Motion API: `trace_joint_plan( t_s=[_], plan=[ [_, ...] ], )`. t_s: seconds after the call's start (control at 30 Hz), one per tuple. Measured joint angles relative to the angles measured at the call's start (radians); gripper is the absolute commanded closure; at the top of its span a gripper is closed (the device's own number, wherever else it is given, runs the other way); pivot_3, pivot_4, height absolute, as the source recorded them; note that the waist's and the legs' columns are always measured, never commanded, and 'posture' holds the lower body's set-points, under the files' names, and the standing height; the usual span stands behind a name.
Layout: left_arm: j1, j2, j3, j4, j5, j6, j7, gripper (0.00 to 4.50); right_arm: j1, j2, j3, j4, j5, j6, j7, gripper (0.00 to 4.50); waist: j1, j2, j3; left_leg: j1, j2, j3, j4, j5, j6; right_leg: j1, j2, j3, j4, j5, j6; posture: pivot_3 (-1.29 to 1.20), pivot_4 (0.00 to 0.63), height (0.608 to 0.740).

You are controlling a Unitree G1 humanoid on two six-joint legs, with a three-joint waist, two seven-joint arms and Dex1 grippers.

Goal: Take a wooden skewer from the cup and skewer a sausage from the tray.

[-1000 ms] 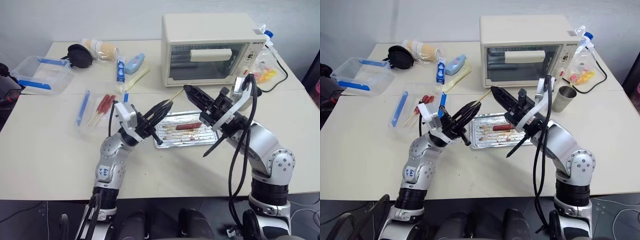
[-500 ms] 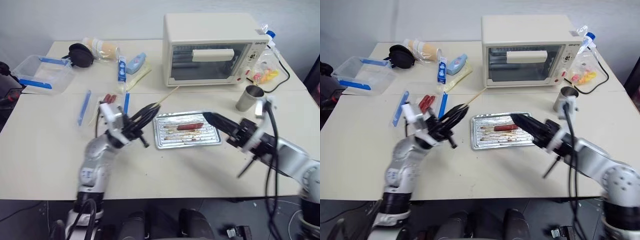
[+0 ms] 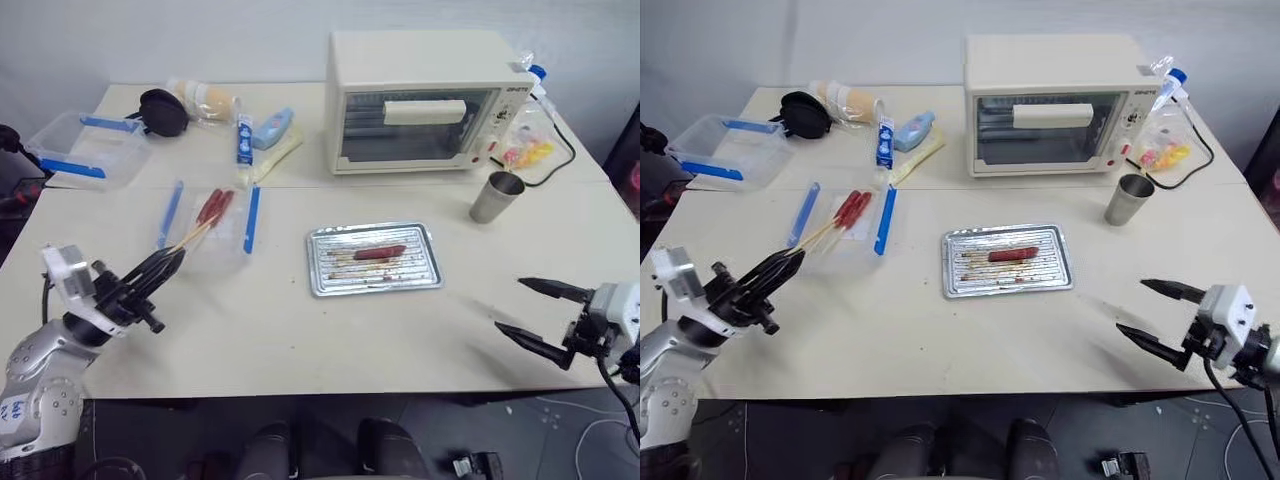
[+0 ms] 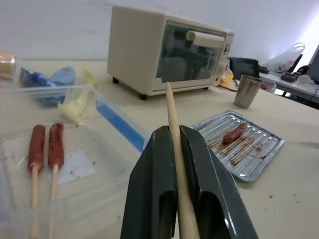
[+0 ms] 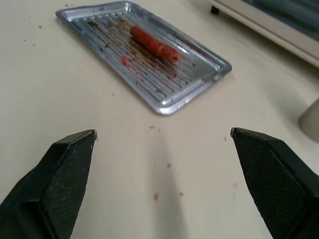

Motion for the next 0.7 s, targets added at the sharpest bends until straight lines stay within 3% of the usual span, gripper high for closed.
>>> trace_joint_plan(
  t_s=[0.17,0.27,0.5,0.7],
  plan=[
    [-0.042,-0.013,-0.040,-0.014,0.001,0.007,0.011,4.50,-0.433,0.004,0.325,-0.125,-0.153,0.367,-0.069,0.01,-0.009,0.001,0.000,-0.001,0.002,0.000,0.000,0.000,-0.003,-0.002,-0.007,0.003,0.001,0.000,-0.004,0.00,0.150,0.740],
    [-0.053,-0.021,-0.080,-0.016,0.003,0.012,0.009,4.50,-0.613,0.062,0.474,-0.099,-0.243,0.470,-0.053,0.01,-0.001,0.000,0.000,-0.004,0.002,-0.002,-0.001,0.000,-0.004,-0.003,-0.005,0.000,0.002,0.000,-0.005,0.00,0.150,0.740],
    [-0.059,-0.035,-0.123,-0.043,0.005,0.016,0.012,4.50,-0.787,0.204,0.656,0.112,-0.396,0.511,-0.022,0.01,-0.004,0.000,0.000,-0.006,-0.003,0.002,0.002,-0.001,0.003,-0.002,-0.003,-0.007,-0.002,0.004,0.002,0.00,0.150,0.740],
    [-0.056,-0.053,-0.140,-0.062,0.005,0.018,0.025,4.50,-0.873,0.293,0.666,0.258,-0.468,0.456,-0.030,0.01,-0.006,0.000,0.000,-0.005,-0.001,0.002,0.002,-0.001,0.002,-0.002,-0.002,-0.007,0.000,0.004,0.002,0.00,0.150,0.740]
  ],
)
